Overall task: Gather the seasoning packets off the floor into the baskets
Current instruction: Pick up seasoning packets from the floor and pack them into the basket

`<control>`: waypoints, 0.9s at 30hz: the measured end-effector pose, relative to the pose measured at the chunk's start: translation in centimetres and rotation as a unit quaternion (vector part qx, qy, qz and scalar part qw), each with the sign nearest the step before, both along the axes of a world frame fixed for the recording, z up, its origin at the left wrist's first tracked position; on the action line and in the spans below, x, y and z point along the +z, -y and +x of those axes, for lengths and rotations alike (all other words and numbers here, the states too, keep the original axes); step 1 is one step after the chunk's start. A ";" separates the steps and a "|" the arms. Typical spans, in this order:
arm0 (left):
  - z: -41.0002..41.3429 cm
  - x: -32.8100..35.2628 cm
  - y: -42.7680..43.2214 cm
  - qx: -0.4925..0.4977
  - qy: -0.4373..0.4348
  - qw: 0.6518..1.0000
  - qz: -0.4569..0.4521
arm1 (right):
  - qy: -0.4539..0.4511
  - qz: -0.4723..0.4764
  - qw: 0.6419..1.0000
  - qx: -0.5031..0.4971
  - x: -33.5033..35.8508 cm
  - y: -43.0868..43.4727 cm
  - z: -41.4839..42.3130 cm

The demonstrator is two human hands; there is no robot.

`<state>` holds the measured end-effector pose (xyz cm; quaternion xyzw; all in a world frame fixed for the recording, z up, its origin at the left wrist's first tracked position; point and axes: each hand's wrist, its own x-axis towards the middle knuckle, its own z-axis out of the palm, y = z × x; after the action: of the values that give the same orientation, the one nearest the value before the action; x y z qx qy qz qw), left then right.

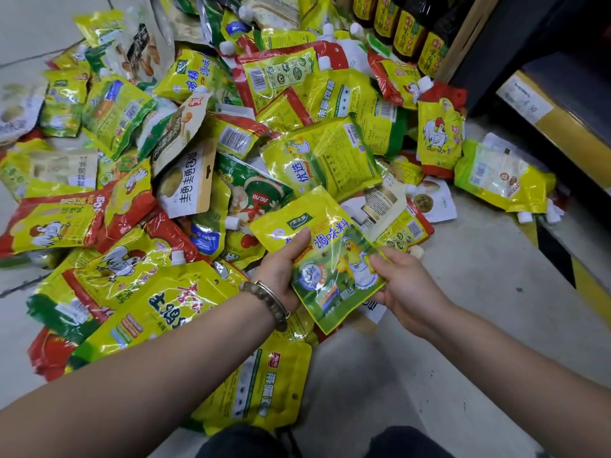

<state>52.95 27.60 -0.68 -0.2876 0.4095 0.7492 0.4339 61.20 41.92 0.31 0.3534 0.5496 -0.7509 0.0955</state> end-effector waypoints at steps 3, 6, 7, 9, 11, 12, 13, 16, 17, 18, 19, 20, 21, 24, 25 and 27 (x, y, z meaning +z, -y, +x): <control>-0.5 -1.2 0.3 0.012 -0.016 0.997 -0.074 | 0.050 0.087 0.995 0.017 -0.2 -0.2 -0.6; -0.9 -2.3 0.7 0.024 -0.013 0.992 -0.126 | 0.077 0.072 0.991 -0.081 -0.7 -2.5 -2.5; -0.9 -2.8 0.8 0.021 -0.007 0.991 -0.131 | 0.096 0.056 0.987 -0.118 -1.2 -3.5 -3.3; -0.9 -3.2 1.0 0.017 0.003 0.992 -0.125 | 0.129 0.028 0.977 -0.170 -2.1 -4.7 -4.9; -0.9 -3.2 1.0 0.023 0.000 0.992 -0.125 | 0.148 0.022 0.969 -0.198 -2.9 -5.0 -6.4; -0.9 -3.2 1.0 0.023 -0.001 0.992 -0.122 | 0.155 0.020 0.965 -0.212 -3.4 -5.1 -7.1; -1.0 -3.1 0.9 0.021 -0.002 0.993 -0.118 | 0.162 0.020 0.962 -0.218 -3.5 -5.1 -7.6; -1.0 -3.0 0.8 0.019 -0.002 0.993 -0.120 | 0.164 0.016 0.960 -0.226 -4.3 -5.2 -8.8; -1.0 -3.0 0.9 0.018 -0.001 0.993 -0.119 | 0.160 0.019 0.961 -0.225 -4.5 -5.2 -9.0; -1.0 -3.0 1.0 0.019 -0.002 0.993 -0.116 | 0.143 0.019 0.961 -0.234 -5.1 -5.4 -9.2; -1.0 -2.9 1.1 0.020 -0.004 0.993 -0.115 | 0.122 0.017 0.962 -0.243 -5.8 -5.6 -9.4; -0.9 -2.5 1.1 0.015 -0.010 0.993 -0.114 | 0.105 0.013 0.963 -0.248 -6.2 -5.7 -9.6; -0.8 -2.1 1.0 0.007 -0.018 0.993 -0.118 | 0.091 0.005 0.964 -0.249 -6.7 -5.9 -9.9; -0.6 -1.4 0.9 -0.016 -0.059 0.989 -0.137 | 0.079 0.004 0.960 -0.268 -10.1 -7.6 -11.1; -0.6 -1.2 0.8 -0.025 -0.066 0.988 -0.134 | 0.084 -0.001 0.960 -0.268 -11.3 -8.3 -11.6; -0.5 -0.9 0.5 -0.045 -0.077 0.988 -0.130 | 0.087 0.001 0.965 -0.247 -9.7 -8.1 -11.8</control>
<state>52.50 27.06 -1.58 -0.2643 0.5480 0.6894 0.3931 49.41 50.01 -9.44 0.5418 0.4359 -0.7172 -0.0458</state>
